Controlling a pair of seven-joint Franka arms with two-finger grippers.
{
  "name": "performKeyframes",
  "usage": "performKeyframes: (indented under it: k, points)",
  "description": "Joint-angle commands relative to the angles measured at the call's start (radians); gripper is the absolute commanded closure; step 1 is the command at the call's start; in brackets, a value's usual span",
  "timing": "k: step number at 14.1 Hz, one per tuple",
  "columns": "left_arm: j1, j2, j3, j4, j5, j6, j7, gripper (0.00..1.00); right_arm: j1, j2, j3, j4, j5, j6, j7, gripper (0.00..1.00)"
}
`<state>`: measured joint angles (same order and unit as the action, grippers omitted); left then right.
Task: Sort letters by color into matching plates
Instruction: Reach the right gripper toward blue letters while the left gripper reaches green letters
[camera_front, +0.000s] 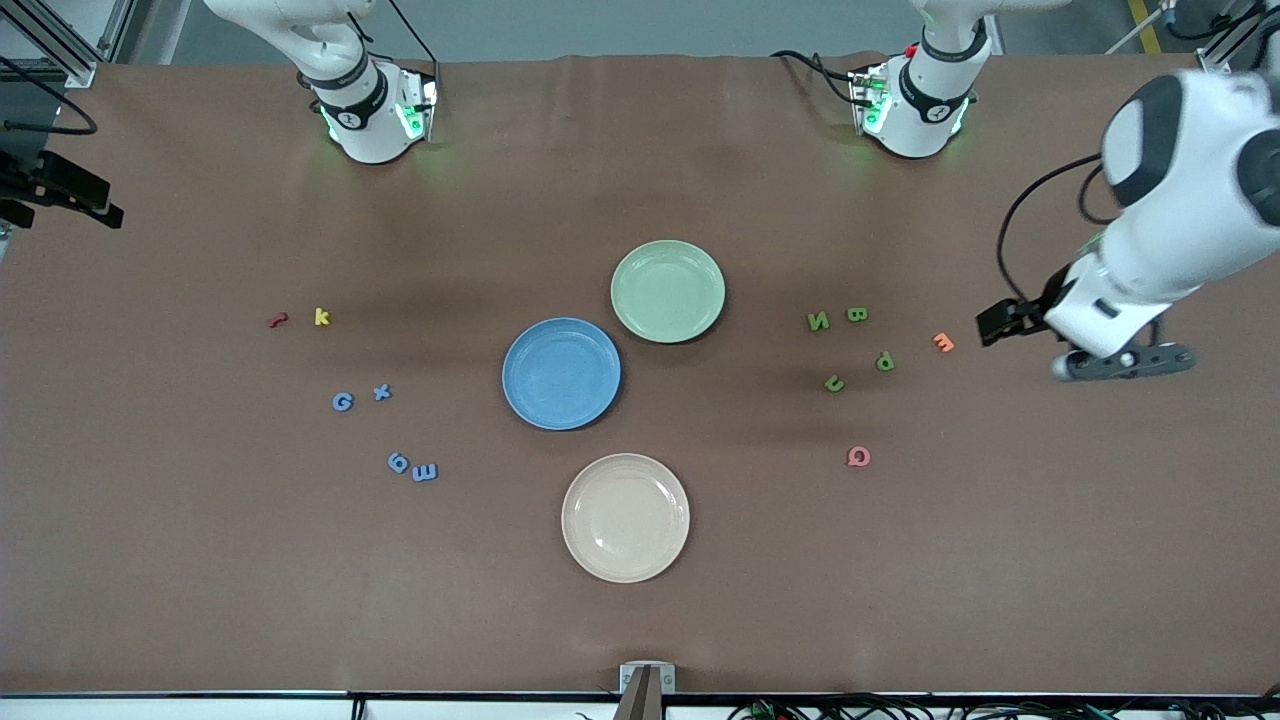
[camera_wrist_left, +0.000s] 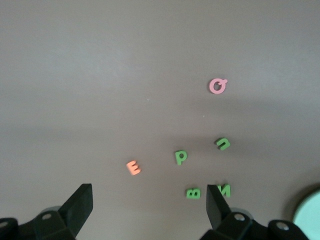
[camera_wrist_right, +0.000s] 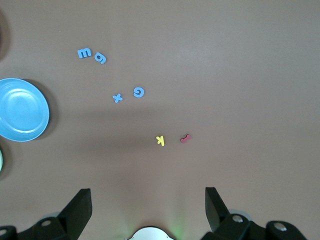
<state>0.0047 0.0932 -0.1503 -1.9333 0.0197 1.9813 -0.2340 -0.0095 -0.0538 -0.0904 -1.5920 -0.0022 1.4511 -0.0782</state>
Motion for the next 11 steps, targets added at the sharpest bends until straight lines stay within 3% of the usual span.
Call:
performKeyframes:
  k: [1,7,11]
  points:
    - [-0.015,0.025,-0.011,-0.102,0.009,0.103,-0.088,0.0,-0.016,0.11,0.0,0.023,-0.002,0.063,-0.015,0.0]
    - [-0.02,0.088,-0.012,-0.213,0.009,0.247,-0.187,0.13,-0.035,0.256,0.001,-0.023,0.04,0.228,-0.02,0.0]
    - [-0.04,0.144,-0.02,-0.248,0.011,0.335,-0.278,0.18,-0.041,0.311,0.001,-0.192,0.1,0.51,-0.009,0.0]
